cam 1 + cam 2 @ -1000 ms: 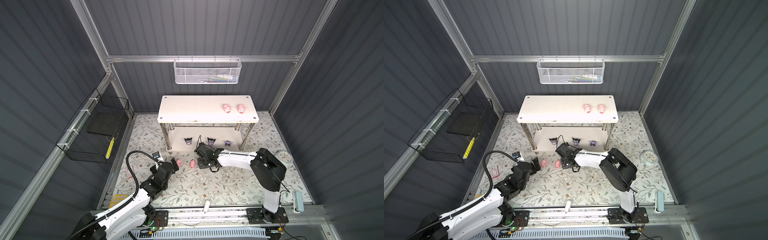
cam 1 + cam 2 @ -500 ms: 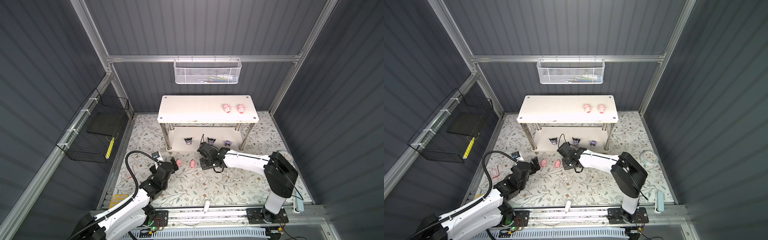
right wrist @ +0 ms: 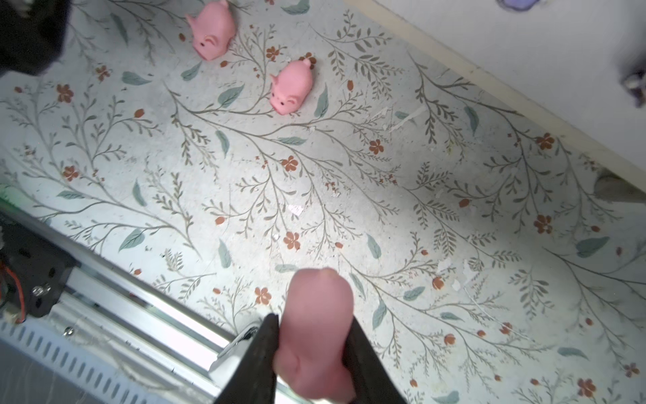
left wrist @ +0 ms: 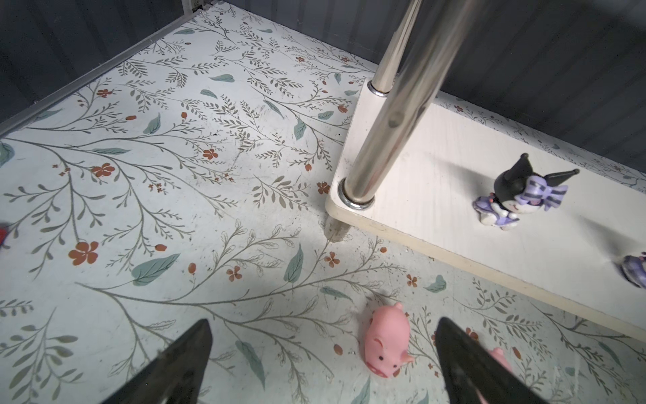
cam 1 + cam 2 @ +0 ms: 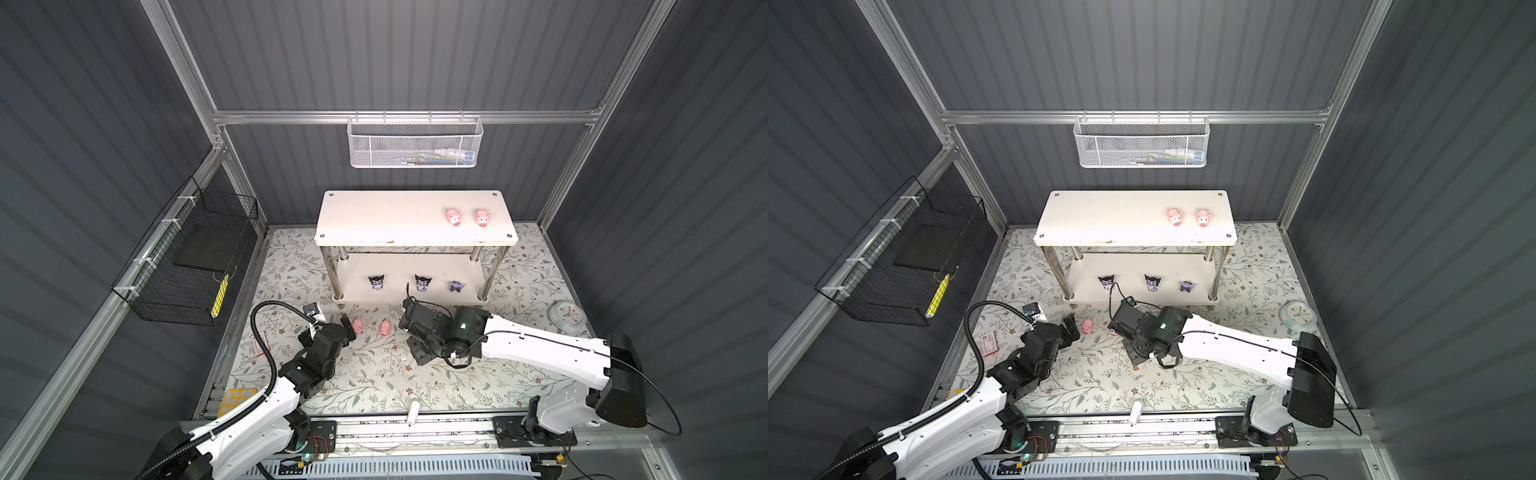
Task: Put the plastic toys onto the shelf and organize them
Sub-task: 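Lift the pink pig with the right gripper up over the top shelf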
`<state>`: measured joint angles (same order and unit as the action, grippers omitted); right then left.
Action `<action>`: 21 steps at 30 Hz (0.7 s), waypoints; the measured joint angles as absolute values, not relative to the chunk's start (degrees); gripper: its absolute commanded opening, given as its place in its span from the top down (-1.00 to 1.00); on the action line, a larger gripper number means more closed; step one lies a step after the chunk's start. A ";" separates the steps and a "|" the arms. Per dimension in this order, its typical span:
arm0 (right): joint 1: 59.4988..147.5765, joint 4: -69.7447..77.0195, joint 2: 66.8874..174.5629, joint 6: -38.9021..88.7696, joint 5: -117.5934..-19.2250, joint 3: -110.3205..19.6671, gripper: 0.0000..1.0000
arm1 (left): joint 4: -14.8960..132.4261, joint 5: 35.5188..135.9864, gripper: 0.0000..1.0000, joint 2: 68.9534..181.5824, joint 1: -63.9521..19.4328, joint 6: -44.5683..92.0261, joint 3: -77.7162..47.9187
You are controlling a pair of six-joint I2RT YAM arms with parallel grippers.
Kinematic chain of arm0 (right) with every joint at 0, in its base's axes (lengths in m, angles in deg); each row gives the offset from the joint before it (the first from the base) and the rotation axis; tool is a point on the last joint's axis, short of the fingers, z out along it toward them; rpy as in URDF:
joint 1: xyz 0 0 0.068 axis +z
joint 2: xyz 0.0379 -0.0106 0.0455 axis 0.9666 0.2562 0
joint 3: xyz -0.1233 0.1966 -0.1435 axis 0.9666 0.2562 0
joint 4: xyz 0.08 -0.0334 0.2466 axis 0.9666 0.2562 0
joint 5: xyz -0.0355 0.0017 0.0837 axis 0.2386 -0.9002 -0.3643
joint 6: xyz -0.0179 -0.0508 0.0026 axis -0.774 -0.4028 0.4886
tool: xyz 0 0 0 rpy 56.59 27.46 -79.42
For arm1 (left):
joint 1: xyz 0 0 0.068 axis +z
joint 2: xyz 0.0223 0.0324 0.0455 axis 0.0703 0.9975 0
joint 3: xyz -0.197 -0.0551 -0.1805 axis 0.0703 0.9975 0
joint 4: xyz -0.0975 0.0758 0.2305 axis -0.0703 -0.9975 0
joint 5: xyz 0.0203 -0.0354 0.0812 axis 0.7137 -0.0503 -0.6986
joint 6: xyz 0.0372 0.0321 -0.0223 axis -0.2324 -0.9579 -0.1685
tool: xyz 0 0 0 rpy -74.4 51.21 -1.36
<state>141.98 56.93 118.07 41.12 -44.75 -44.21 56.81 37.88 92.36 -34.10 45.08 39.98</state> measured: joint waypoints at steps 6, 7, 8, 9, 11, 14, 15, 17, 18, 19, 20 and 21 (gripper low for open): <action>143.08 63.56 117.98 40.56 -41.28 -60.06 0.38 | 57.27 37.53 -0.99 92.34 -34.10 43.96 39.98; 143.08 64.93 118.42 39.77 -40.49 -63.91 0.38 | 57.35 37.49 -0.99 92.34 -34.10 43.72 39.98; 143.08 65.76 118.90 39.11 -39.79 -66.92 0.38 | 57.48 37.49 -0.99 92.34 -34.01 43.53 39.98; 143.08 66.53 119.66 38.13 -38.89 -70.51 0.37 | 57.66 37.51 -0.99 92.36 -33.99 43.37 40.00; 143.01 67.60 121.17 36.38 -37.58 -76.17 0.37 | 58.27 37.53 -0.99 92.36 -33.84 43.20 40.15; 142.05 69.52 123.73 33.98 -36.38 -83.23 0.38 | 58.95 37.57 -0.99 92.64 -33.84 43.11 40.30; 141.39 69.96 124.65 33.21 -35.99 -85.33 0.38 | 59.36 37.60 -0.99 92.75 -33.84 43.11 40.44; 139.84 70.44 126.05 31.83 -35.77 -88.63 0.38 | 60.04 37.75 -0.99 92.86 -33.73 43.13 40.70; 138.99 70.38 126.48 31.07 -35.61 -89.98 0.39 | 60.26 37.88 -0.99 92.90 -33.73 43.11 40.81; 138.05 70.44 126.85 30.26 -35.40 -91.38 0.39 | 60.39 38.01 -0.99 92.90 -33.73 43.11 40.89; 137.15 70.44 127.18 29.54 -35.16 -92.74 0.38 | 60.41 38.03 -0.99 92.90 -33.73 43.11 40.89; 136.23 70.33 127.51 28.82 -34.94 -94.11 0.38 | 60.63 38.03 -0.99 92.90 -33.73 43.11 40.89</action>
<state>136.23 70.33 127.51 28.82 -34.94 -94.11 60.63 38.03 92.90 -33.73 43.11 40.89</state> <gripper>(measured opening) 0.309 0.994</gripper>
